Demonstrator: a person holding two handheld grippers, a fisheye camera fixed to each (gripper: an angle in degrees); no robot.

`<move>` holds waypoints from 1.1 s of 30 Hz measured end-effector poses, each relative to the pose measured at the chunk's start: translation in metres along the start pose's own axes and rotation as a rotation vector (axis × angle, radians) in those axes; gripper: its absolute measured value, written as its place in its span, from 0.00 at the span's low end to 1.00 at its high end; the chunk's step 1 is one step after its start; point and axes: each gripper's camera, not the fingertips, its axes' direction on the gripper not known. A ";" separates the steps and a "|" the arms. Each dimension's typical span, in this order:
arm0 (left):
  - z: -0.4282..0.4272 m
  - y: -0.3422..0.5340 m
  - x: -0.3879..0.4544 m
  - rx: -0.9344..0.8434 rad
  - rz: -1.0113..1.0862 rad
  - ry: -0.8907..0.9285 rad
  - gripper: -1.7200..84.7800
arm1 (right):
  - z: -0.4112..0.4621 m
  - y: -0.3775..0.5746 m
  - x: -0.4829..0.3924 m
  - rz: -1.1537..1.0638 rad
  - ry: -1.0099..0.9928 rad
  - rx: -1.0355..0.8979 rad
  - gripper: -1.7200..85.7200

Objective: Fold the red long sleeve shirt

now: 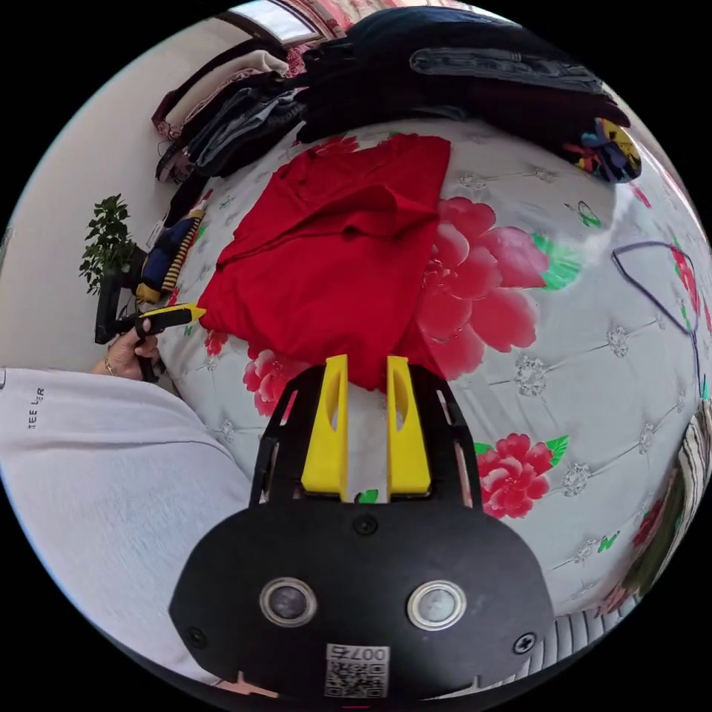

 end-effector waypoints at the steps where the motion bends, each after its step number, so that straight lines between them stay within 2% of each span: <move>1: 0.004 -0.004 0.005 0.010 0.049 -0.054 0.08 | 0.009 -0.002 -0.002 -0.023 0.028 -0.037 0.04; 4: 0.003 -0.019 0.005 -0.053 0.080 -0.013 0.05 | -0.008 0.000 0.000 -0.070 0.013 -0.033 0.03; 8: -0.060 0.000 0.016 0.066 0.096 0.132 0.02 | -0.093 0.044 -0.011 -0.105 -0.046 0.252 0.02; 10: -0.078 0.017 0.023 0.117 0.128 0.141 0.02 | -0.108 0.068 -0.021 -0.142 0.005 0.298 0.02; 12: -0.069 0.031 0.018 0.078 0.121 0.146 0.02 | -0.094 0.086 -0.016 -0.130 0.005 0.236 0.02; 13: -0.057 0.037 0.007 0.020 0.045 0.182 0.02 | -0.082 0.094 -0.006 -0.059 -0.046 0.158 0.02; 15: -0.054 0.047 0.002 0.013 0.002 0.269 0.02 | -0.088 0.108 -0.005 -0.035 -0.107 0.184 0.02; 18: -0.060 0.060 0.012 -0.013 0.058 0.238 0.02 | -0.096 0.126 -0.013 -0.083 -0.076 0.167 0.02; 22: -0.063 0.062 0.006 -0.055 0.051 0.319 0.02 | -0.095 0.151 0.008 0.004 -0.163 0.135 0.02; 28: -0.069 -0.008 -0.012 0.010 0.033 0.454 0.02 | -0.116 0.125 0.047 0.122 -0.338 0.279 0.02; 33: -0.071 -0.109 -0.023 0.179 -0.044 0.363 0.06 | -0.128 0.034 0.058 0.089 -0.270 0.400 0.03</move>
